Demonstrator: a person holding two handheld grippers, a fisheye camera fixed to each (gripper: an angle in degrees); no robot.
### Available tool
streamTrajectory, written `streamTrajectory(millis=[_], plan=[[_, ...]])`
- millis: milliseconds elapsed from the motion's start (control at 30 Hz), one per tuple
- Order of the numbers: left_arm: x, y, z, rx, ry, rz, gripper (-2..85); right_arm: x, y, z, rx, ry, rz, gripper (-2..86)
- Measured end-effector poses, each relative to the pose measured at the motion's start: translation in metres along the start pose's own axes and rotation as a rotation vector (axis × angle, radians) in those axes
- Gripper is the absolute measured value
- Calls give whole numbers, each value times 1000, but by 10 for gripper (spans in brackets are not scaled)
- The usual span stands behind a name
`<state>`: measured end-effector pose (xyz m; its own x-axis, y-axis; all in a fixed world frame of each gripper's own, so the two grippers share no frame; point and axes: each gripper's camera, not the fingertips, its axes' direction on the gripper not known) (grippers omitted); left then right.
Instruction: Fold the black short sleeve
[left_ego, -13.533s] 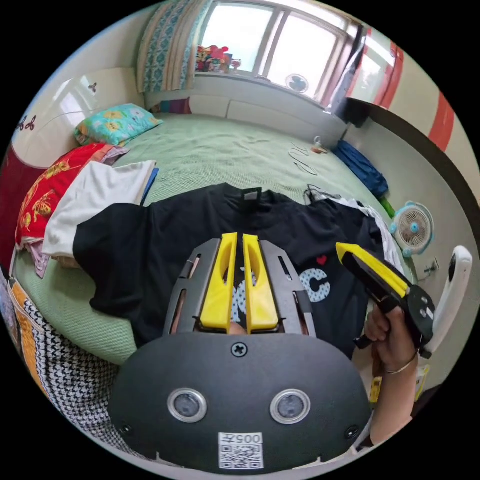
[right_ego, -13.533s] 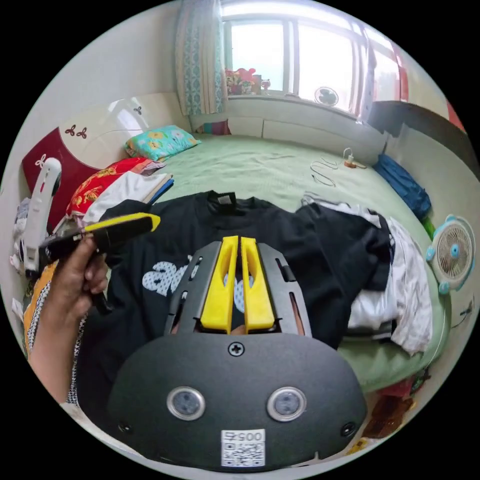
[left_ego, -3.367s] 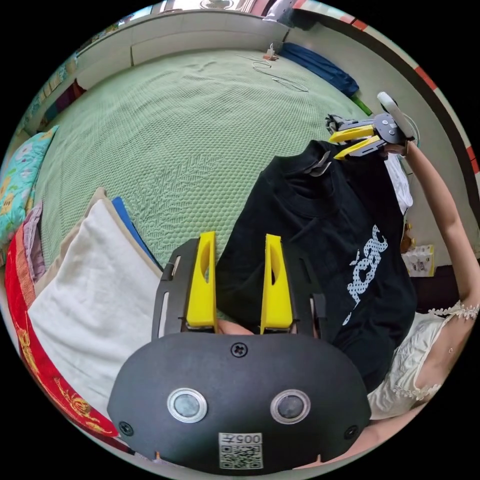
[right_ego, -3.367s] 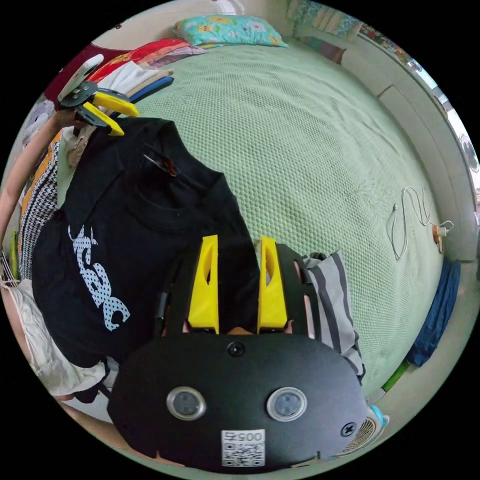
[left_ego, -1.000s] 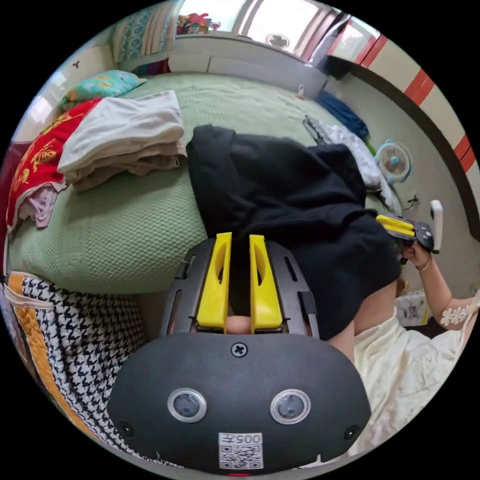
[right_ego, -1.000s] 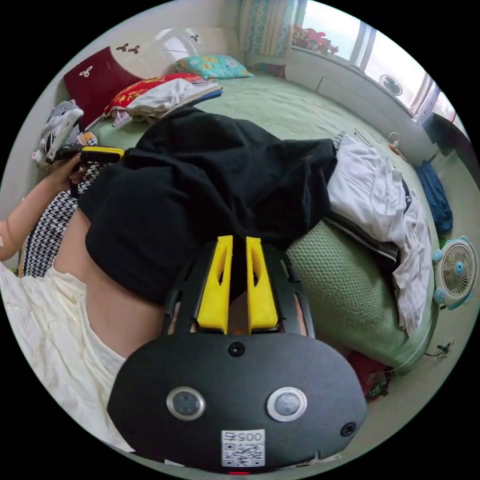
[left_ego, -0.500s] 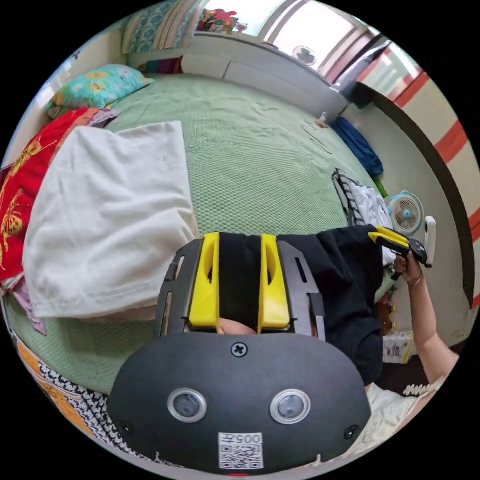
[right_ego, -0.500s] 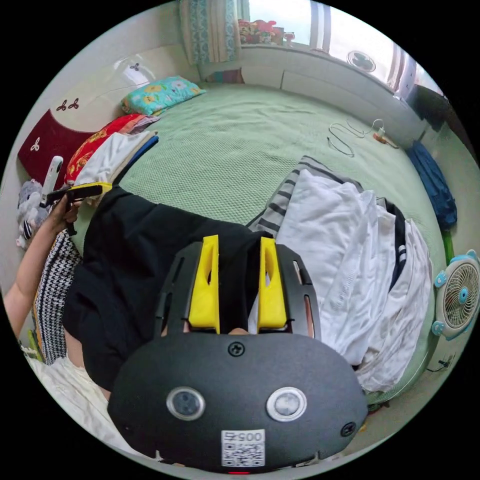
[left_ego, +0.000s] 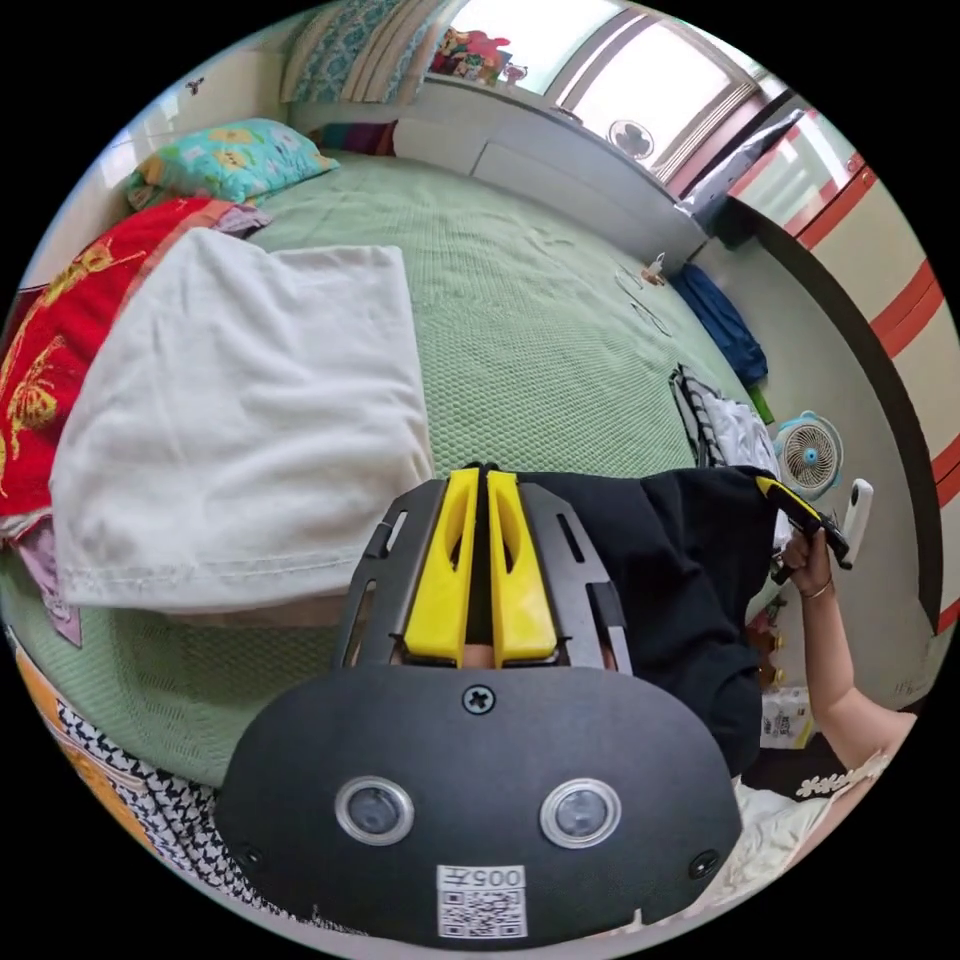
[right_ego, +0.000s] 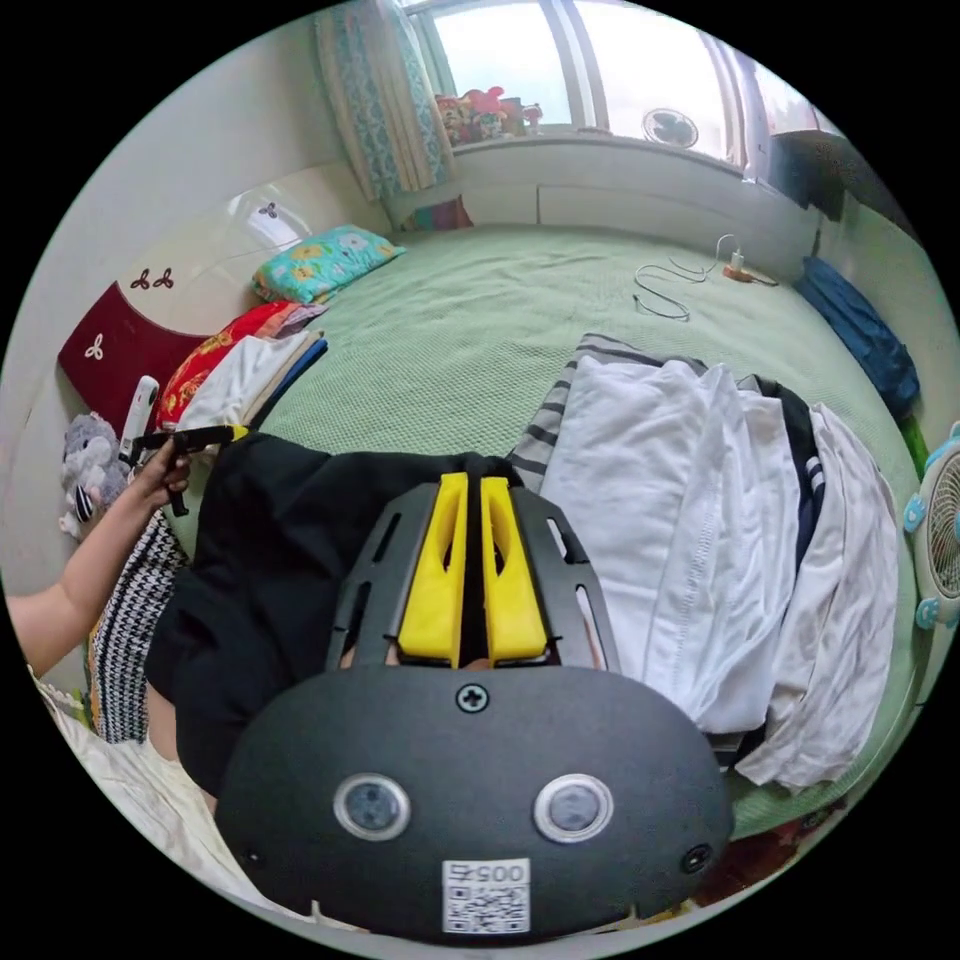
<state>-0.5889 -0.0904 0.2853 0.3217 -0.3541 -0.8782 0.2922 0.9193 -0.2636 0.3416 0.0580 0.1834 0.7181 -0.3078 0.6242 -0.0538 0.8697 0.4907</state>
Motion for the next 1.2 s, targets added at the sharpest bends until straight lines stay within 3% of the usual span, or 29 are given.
streamTrajectory(millis=[267,367,433,500,567,733,900,1200], plan=[[-4,-74,-17,123,18,-76,17,22,-58,-27,140,73,5,-13],[-2,-106,1,111,15,-113,25,32,-105,5,92,153,40,-7],[-2,-108,5,120,-3,-175,25,43,-127,43,-60,187,122,18],[7,-90,-8,200,68,-124,16,47,-125,57,-140,258,175,34],[22,-62,-26,207,88,-17,21,39,-105,48,-70,227,140,43],[64,76,-71,153,-27,166,45,-14,36,-34,42,129,-46,108],[87,193,-54,15,-217,119,91,-44,147,-44,-91,224,62,119],[98,224,1,-42,-269,-26,105,-65,178,-4,-122,325,256,59]])
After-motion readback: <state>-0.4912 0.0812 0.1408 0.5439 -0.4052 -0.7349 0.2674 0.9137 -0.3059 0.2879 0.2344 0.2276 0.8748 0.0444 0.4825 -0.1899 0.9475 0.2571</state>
